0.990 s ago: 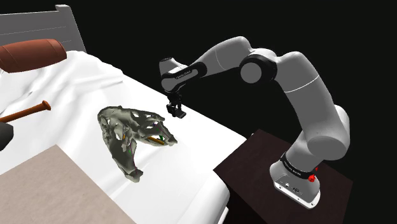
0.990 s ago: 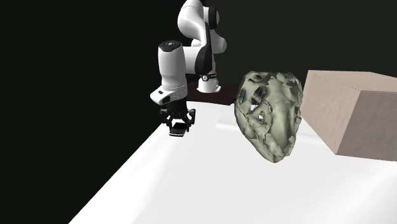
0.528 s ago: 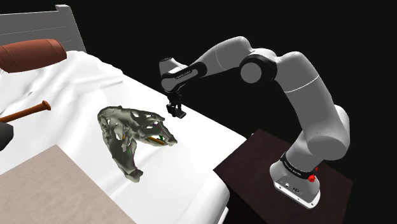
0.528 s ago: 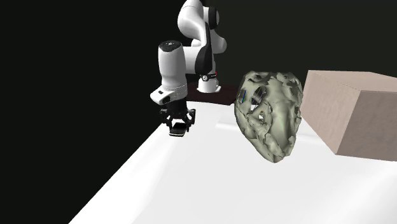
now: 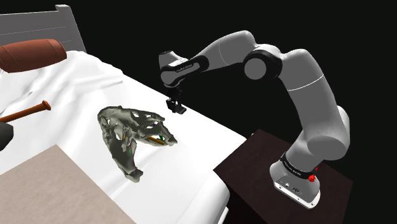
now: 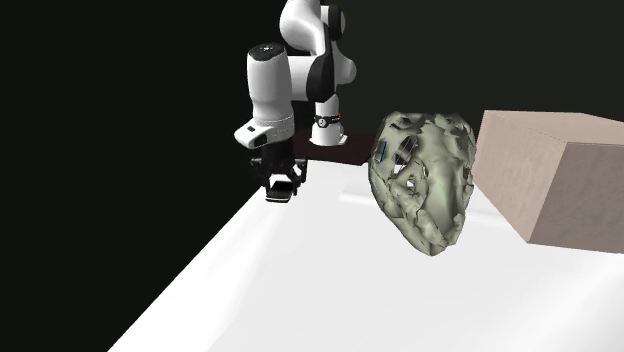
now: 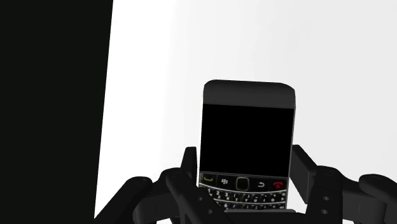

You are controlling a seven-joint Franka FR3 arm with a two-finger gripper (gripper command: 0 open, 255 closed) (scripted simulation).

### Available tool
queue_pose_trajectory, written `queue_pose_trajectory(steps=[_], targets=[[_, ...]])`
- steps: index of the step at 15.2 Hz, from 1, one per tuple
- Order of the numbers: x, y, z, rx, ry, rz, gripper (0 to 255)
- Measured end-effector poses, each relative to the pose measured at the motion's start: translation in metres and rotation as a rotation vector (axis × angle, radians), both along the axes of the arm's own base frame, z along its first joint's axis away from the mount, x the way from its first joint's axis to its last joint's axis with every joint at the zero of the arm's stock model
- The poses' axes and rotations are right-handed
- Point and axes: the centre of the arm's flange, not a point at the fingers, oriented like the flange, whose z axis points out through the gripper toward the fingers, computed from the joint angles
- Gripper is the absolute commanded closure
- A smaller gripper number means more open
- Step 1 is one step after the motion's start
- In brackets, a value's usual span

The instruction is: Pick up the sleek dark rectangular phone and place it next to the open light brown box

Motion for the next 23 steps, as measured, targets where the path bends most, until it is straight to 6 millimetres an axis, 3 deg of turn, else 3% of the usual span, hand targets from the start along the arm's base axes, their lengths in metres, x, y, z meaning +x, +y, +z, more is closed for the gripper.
queue_pose_trajectory(steps=[23], targets=[[-0.001,0.001,0.122,0.000,0.000,0.000,255]])
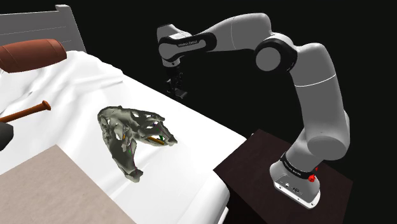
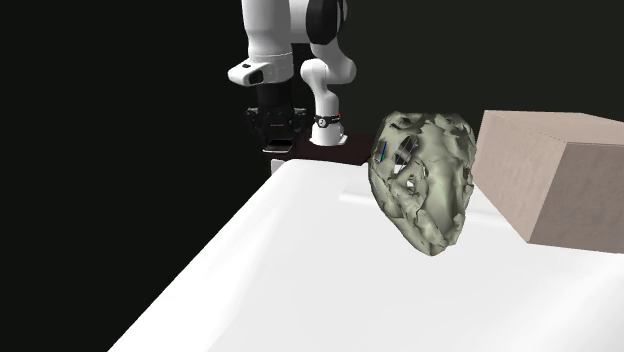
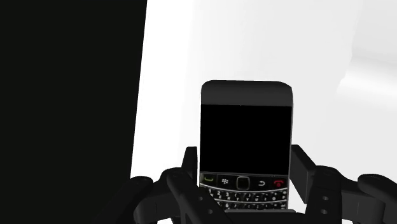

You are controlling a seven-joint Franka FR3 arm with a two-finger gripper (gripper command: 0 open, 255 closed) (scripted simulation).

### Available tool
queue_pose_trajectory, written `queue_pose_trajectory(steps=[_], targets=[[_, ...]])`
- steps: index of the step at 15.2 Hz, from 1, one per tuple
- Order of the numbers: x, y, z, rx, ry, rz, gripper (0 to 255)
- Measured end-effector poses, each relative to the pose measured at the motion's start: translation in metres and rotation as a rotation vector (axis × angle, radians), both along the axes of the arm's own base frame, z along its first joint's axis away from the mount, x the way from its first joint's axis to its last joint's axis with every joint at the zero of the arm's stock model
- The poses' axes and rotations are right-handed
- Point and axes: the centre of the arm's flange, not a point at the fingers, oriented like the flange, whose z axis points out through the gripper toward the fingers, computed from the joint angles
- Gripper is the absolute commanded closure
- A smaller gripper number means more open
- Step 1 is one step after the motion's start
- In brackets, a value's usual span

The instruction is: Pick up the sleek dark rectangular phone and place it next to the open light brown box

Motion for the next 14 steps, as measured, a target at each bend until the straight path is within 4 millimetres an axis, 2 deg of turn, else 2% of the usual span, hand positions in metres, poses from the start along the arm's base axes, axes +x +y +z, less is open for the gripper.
queue_pose_trajectory(steps=[14], targets=[[-0.001,-0.001,0.074,0.000,0.000,0.000,255]])
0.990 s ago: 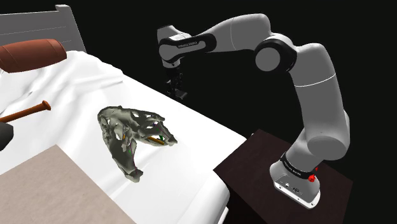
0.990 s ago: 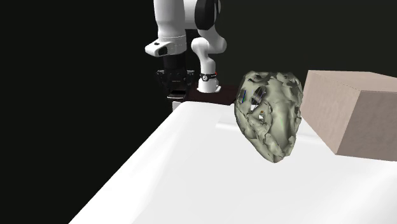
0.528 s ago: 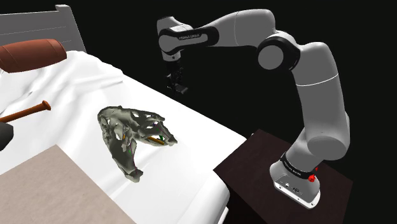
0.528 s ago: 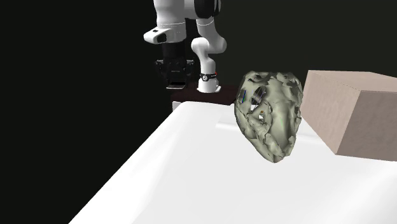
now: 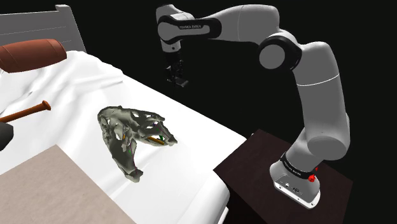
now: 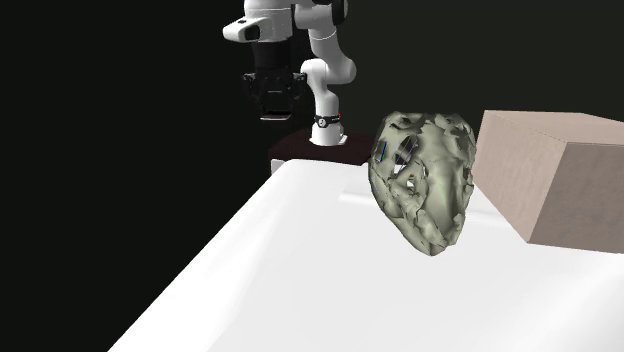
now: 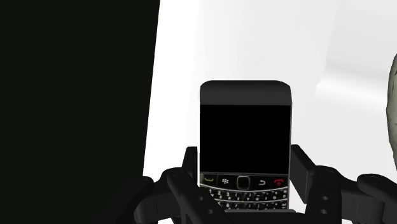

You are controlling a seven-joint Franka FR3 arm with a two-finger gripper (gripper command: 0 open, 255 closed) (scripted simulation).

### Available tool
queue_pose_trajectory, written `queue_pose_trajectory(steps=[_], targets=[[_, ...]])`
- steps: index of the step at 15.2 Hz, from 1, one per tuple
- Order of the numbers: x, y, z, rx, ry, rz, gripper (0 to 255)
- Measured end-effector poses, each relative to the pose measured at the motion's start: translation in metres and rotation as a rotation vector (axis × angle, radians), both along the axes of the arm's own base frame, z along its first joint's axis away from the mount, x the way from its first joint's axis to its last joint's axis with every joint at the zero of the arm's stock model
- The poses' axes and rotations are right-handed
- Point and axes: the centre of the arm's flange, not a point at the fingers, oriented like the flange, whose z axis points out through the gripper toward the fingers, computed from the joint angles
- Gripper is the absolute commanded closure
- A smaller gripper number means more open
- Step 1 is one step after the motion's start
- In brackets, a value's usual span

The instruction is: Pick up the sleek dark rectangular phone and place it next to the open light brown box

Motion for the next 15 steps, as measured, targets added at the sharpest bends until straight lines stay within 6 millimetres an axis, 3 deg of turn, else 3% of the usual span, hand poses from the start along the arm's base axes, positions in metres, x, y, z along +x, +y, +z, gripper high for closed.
queue_pose_trajectory(steps=[11,15], targets=[[0.000,0.000,0.056,0.000,0.000,0.000,255],[-0.023,0.028,0.064,0.000,0.001,0.001,255]])
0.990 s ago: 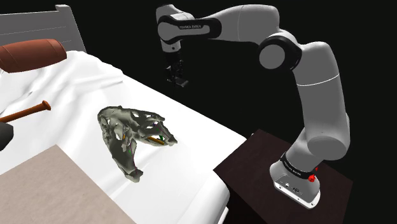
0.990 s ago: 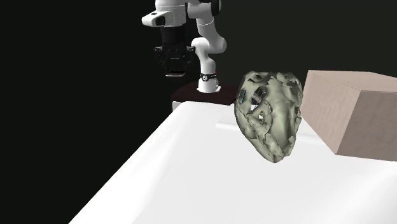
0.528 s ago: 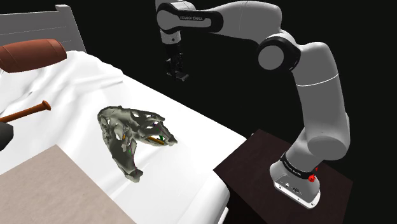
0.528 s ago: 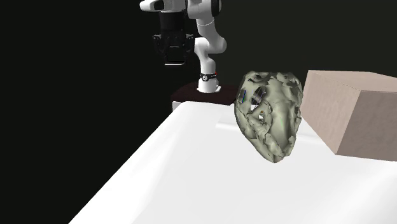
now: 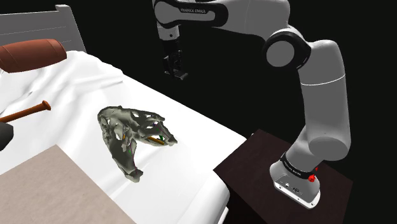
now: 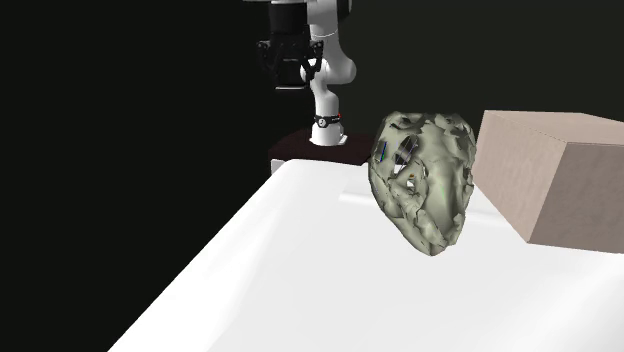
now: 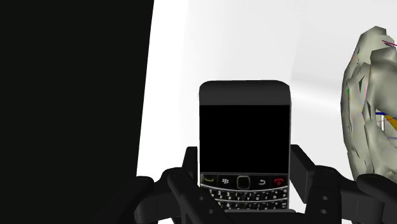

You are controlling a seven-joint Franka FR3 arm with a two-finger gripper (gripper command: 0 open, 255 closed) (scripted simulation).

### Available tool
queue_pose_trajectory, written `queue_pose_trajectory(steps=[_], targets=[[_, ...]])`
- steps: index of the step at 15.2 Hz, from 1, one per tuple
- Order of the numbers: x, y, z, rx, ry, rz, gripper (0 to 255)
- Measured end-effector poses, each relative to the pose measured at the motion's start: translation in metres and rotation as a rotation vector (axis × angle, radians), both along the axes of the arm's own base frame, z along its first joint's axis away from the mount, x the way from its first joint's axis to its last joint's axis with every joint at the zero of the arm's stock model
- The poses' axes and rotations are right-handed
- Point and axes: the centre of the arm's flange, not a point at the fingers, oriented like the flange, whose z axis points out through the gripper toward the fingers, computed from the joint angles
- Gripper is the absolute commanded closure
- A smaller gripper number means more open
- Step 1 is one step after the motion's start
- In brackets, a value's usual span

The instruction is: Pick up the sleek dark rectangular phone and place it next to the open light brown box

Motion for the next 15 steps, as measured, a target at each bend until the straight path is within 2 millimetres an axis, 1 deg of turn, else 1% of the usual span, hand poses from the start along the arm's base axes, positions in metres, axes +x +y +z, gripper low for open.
queue_pose_trajectory(steps=[2,3,5,8,10,14,15], targets=[[-0.019,0.022,-0.004,0.000,0.000,0.000,255],[-0.028,0.029,-0.005,0.000,0.000,0.000,255],[-0.048,0.051,-0.003,0.001,0.000,0.000,255],[-0.072,0.077,0.001,0.001,0.000,0.000,255],[-0.094,0.098,-0.003,0.000,0.000,0.000,255],[-0.125,0.141,-0.002,0.000,0.000,0.001,255],[-0.135,0.148,-0.002,0.000,0.000,0.000,255]])
